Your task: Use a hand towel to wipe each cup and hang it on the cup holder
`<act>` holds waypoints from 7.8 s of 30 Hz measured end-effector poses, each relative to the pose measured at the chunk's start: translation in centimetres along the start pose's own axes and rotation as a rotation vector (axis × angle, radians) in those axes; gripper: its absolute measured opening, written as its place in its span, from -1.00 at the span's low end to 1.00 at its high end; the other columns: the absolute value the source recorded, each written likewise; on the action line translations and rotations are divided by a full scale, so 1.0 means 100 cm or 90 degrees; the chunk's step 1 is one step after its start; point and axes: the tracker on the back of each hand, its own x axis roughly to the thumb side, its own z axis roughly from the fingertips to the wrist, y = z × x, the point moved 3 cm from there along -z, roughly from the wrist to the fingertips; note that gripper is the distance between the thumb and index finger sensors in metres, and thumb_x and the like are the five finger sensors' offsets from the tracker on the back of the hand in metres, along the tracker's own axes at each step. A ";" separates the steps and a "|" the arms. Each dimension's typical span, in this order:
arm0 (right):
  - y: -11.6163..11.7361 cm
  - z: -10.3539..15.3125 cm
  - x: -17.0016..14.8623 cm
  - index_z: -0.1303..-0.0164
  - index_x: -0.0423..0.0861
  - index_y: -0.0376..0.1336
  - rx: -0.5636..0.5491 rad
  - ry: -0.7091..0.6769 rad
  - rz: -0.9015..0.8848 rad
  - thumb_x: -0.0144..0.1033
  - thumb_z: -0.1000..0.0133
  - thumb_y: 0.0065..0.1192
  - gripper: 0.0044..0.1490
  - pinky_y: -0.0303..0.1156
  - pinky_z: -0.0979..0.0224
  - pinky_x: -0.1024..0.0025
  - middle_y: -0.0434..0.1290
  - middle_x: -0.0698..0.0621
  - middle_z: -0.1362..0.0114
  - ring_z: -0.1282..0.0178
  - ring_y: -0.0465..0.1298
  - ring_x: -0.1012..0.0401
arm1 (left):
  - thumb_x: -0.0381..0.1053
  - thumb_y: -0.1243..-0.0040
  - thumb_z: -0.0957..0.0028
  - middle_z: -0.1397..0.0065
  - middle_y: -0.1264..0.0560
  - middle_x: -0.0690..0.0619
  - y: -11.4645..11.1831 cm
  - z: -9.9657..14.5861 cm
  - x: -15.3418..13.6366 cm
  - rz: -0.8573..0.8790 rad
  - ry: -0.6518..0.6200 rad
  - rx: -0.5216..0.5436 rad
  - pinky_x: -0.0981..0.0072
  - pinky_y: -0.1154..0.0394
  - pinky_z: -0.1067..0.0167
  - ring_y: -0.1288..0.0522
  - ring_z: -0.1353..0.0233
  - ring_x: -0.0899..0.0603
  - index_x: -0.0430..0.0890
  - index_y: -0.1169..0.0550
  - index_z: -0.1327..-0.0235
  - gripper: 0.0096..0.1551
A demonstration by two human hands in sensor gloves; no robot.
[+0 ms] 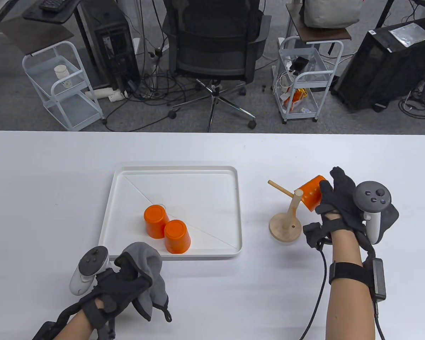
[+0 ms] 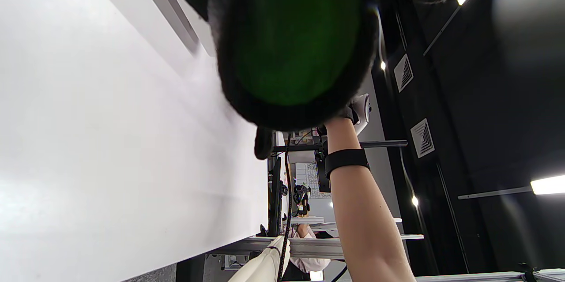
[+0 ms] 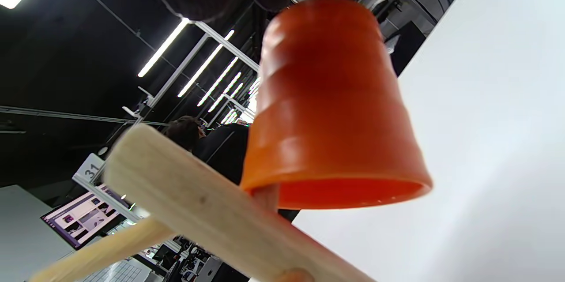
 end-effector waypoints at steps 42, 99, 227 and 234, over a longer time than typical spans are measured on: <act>0.266 0.175 0.165 -0.64 0.06 -0.13 0.459 -0.605 0.414 0.12 -0.10 0.16 -0.03 -0.12 -0.62 -0.35 -0.13 -0.27 -0.76 -0.64 -0.02 -0.34 | 0.50 -0.02 -0.06 -0.65 0.34 0.10 0.001 0.001 0.000 -0.009 -0.011 -0.003 -0.25 -0.28 -0.50 -0.44 -0.43 -0.15 0.33 0.46 -0.30 0.10; 0.203 0.187 0.111 -0.53 -0.03 -0.02 0.229 -0.462 -0.025 0.03 -0.07 0.23 -0.11 0.38 -0.36 -0.25 0.25 -0.39 -0.50 -0.21 0.54 -0.22 | 0.51 -0.01 -0.05 -0.67 0.32 0.12 0.006 0.006 0.003 -0.036 -0.025 0.012 -0.28 -0.26 -0.50 -0.42 -0.44 -0.19 0.34 0.41 -0.32 0.06; 0.235 0.264 0.096 -0.49 -0.28 -0.10 0.435 -0.451 -0.243 0.23 -0.10 0.08 0.05 0.57 -0.11 -0.08 0.33 -0.38 -0.31 0.15 0.66 -0.02 | 0.61 0.09 0.08 -0.75 -0.12 0.23 -0.027 0.000 0.018 -0.220 -0.037 -0.124 -0.50 -0.15 -0.41 -0.27 -0.55 -0.47 0.17 -0.23 -0.61 -0.01; 0.237 0.261 0.094 -0.48 -0.30 -0.06 0.471 -0.415 -0.283 0.26 -0.10 0.05 0.05 0.60 -0.04 -0.02 0.37 -0.39 -0.25 0.23 0.68 0.03 | 0.59 -0.04 0.16 -0.76 -0.07 0.37 -0.042 0.008 0.046 -0.560 -0.012 -0.061 -0.48 -0.09 -0.52 -0.21 -0.65 -0.41 0.29 -0.20 -0.57 -0.02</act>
